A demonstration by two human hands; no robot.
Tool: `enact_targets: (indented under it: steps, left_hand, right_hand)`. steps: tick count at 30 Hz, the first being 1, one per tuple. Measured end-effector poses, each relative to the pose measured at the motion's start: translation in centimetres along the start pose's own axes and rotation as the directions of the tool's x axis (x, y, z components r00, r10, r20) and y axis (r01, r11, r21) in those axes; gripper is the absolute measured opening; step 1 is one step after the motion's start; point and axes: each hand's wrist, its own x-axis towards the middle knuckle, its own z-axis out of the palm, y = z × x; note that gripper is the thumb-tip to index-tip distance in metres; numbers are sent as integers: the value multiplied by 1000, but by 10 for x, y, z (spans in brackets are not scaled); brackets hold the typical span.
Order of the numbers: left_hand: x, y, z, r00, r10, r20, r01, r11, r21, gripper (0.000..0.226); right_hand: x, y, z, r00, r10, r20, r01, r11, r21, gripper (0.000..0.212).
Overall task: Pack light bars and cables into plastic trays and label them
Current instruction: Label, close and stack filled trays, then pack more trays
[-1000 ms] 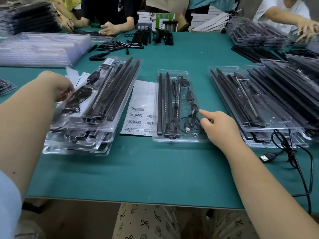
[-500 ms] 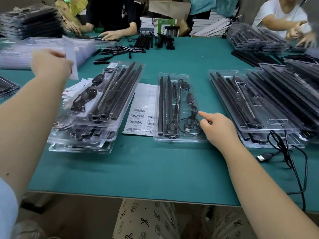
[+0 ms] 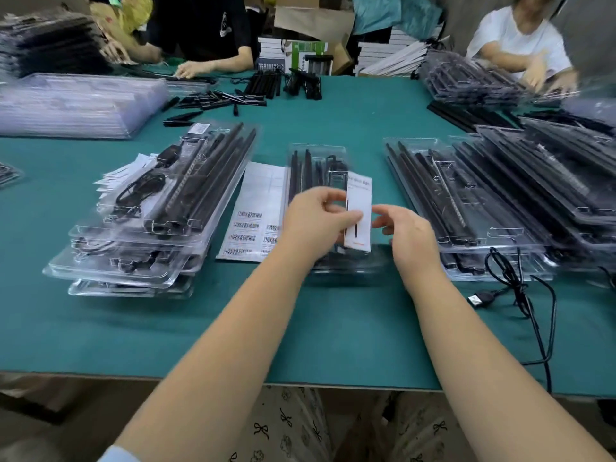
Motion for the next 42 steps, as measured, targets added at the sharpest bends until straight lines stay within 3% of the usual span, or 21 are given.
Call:
enact_targets:
  steps: [2,4,6,7,9,12,15,23,26,29,32,37,42]
  left_hand:
    - [-1,-13,7,998,59,-27,-56,995,81,19]
    - [-6,-21,9,970,238,-46,-217,936,278,19]
    - [-10,-24,4,907,420,35,-377,772,511,34]
    - [-8,-27,0,889,442,117,-418,685,597,46]
    - [-6,-30,-9,902,336,271,-423,567,706,72]
    - [-5,-34,-12,916,157,368,-393,532,750,101]
    - [-4,-37,-10,910,117,398,-400,497,770,94]
    - [-5,-31,-14,929,150,337,-333,736,590,57]
    - [-7,-30,-14,938,167,302,-315,774,549,55]
    - [-7,-30,-14,934,174,311,-328,761,560,57]
    - [-7,-31,-14,933,180,312,-331,769,548,63]
    - [-7,-30,-10,924,166,345,-359,686,633,63]
    - [-6,-32,-9,917,171,359,-379,654,655,58]
  right_hand:
    - [-1,1,2,999,-6,52,9,999,-54,25]
    - [0,2,5,997,-16,69,22,995,-97,20]
    - [3,2,6,1000,25,2,-25,1000,-10,21]
    - [4,2,5,998,60,-37,-57,997,55,21]
    - [5,2,3,989,119,-90,-105,984,147,21]
    - [5,3,2,985,94,-144,-75,988,131,21]
    - [5,3,0,985,79,-153,-58,989,140,21]
    - [6,3,-1,964,262,-42,-247,945,215,19]
    - [5,5,-1,980,182,75,-185,982,36,21]
    - [3,7,1,997,16,76,-6,991,-131,18]
    - [1,11,2,999,-22,37,28,982,-187,25]
    - [5,13,7,995,-68,68,92,881,-463,10]
    - [6,13,4,981,-89,170,157,881,-446,24]
